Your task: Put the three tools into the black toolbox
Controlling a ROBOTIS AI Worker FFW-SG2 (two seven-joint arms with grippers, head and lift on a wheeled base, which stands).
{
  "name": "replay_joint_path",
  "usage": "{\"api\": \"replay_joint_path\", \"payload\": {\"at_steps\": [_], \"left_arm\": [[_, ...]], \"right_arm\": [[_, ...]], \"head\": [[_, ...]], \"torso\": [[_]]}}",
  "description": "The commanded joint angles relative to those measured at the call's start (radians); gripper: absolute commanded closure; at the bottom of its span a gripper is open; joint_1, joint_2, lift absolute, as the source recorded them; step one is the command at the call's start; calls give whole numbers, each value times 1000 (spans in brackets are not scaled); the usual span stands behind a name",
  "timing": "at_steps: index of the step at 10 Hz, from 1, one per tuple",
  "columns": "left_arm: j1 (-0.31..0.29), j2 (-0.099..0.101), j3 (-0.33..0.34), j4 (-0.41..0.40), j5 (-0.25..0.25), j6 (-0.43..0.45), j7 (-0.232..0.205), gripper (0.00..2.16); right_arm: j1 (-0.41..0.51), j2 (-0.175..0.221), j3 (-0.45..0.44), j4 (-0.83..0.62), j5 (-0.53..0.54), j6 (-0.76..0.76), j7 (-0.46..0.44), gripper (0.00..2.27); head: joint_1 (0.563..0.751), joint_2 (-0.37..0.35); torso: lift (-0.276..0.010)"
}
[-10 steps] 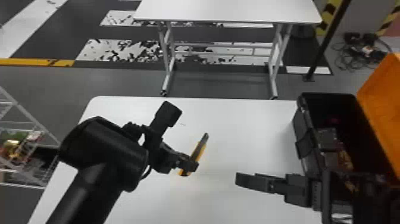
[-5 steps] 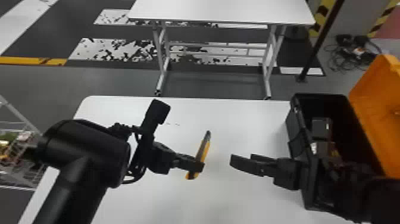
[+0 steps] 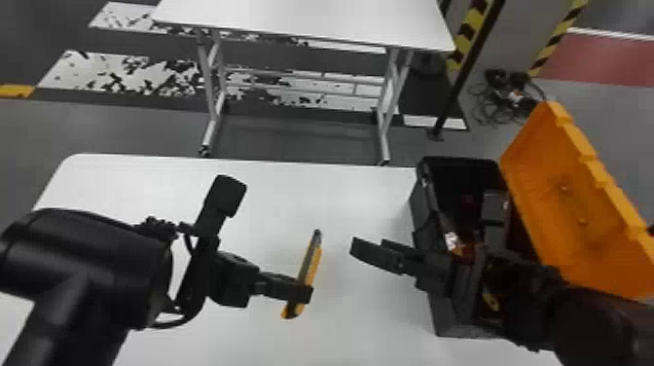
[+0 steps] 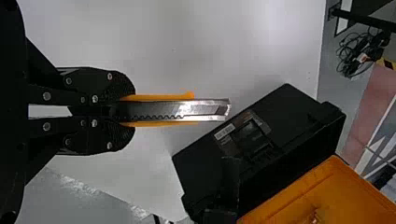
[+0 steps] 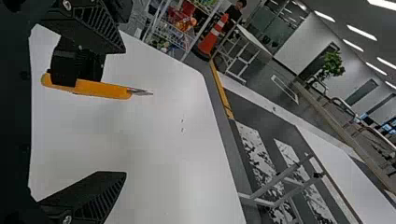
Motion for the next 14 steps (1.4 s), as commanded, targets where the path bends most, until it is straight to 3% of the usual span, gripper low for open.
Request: {"api": "replay_joint_path", "payload": {"at_steps": [1, 4, 5, 9, 14], "left_arm": [[40, -12, -4, -55, 5, 50, 2, 1703], [86, -35, -44, -101, -6, 84, 14, 1706], [82, -49, -51, -92, -17, 81, 13, 1706], [50, -50, -54, -29, -24, 32, 13, 1706], [-18, -78, -93, 24, -44, 44, 25, 1706]], "right_arm": [[-4, -6, -16, 7, -21, -9, 0, 66], [-6, -18, -25, 17, -27, -9, -1, 66], [-3, -23, -25, 26, -29, -9, 0, 66], [2, -60, -18, 69, -37, -9, 0, 66], [-12, -46, 27, 128, -66, -61, -3, 66]], "head": [[695, -166], [695, -220], [695, -241], [695, -274], [695, -253]], "torso": [[-51], [-51], [-51], [-51], [-51]]}}
